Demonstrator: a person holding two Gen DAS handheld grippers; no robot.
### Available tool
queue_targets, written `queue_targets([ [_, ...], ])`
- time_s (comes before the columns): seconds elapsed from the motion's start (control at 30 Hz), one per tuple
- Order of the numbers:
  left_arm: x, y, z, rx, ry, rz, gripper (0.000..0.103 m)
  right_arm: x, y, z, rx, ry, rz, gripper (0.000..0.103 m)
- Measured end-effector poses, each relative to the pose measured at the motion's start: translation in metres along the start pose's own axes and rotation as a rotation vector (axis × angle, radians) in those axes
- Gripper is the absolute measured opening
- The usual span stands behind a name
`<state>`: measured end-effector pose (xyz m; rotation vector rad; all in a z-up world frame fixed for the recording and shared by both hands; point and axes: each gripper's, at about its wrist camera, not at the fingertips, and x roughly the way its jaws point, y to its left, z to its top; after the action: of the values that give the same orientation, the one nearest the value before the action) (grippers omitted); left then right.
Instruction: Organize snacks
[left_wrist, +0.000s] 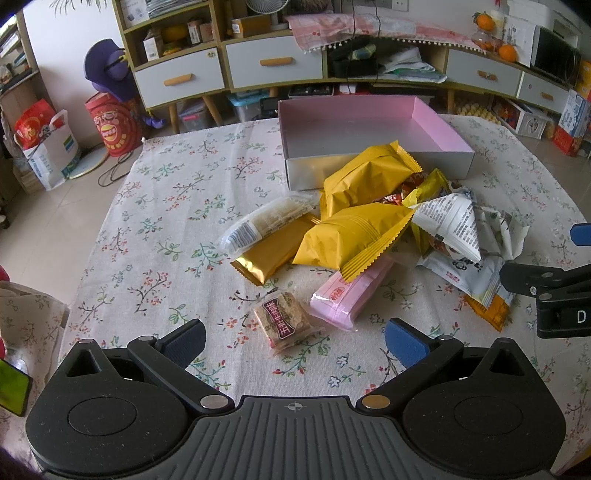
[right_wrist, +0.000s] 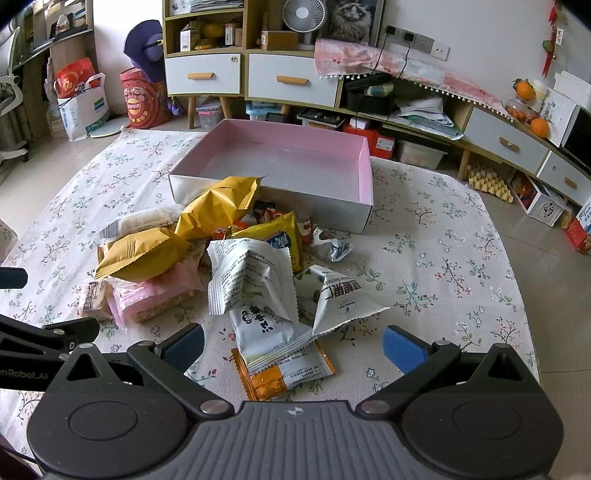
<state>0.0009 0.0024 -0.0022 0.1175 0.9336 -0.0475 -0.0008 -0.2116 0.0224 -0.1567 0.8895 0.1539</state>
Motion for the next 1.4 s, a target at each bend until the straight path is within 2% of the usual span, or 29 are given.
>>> queue_targets([
  [0.8,0.002,0.003,0.002,0.007,-0.024,0.029,0.103,0.002,0.001,0.0,-0.007,0.009,-0.007,0.082],
  [0.87,0.0,0.002,0.005,0.022,-0.038,0.025,0.103,0.003,0.001,0.001,-0.008,0.015,-0.016,0.082],
  [1.0,-0.008,0.001,0.015,0.062,-0.13,0.016,0.103,0.004,0.001,0.01,-0.054,-0.023,-0.063,0.082],
  [1.1,-0.009,0.003,0.03,0.081,-0.137,-0.015,0.103,0.004,0.0,0.02,-0.079,-0.046,-0.074,0.082],
  [1.23,-0.004,0.005,0.048,0.12,-0.087,-0.126,0.103,0.005,-0.002,0.035,-0.073,-0.034,0.027,0.082],
  [1.3,0.002,0.01,0.053,0.104,-0.067,-0.155,0.103,0.007,-0.002,0.043,-0.087,-0.028,0.094,0.081],
  [1.4,0.014,0.021,0.052,0.05,-0.039,-0.194,0.103,0.016,-0.001,0.053,-0.095,-0.012,0.104,0.081],
])
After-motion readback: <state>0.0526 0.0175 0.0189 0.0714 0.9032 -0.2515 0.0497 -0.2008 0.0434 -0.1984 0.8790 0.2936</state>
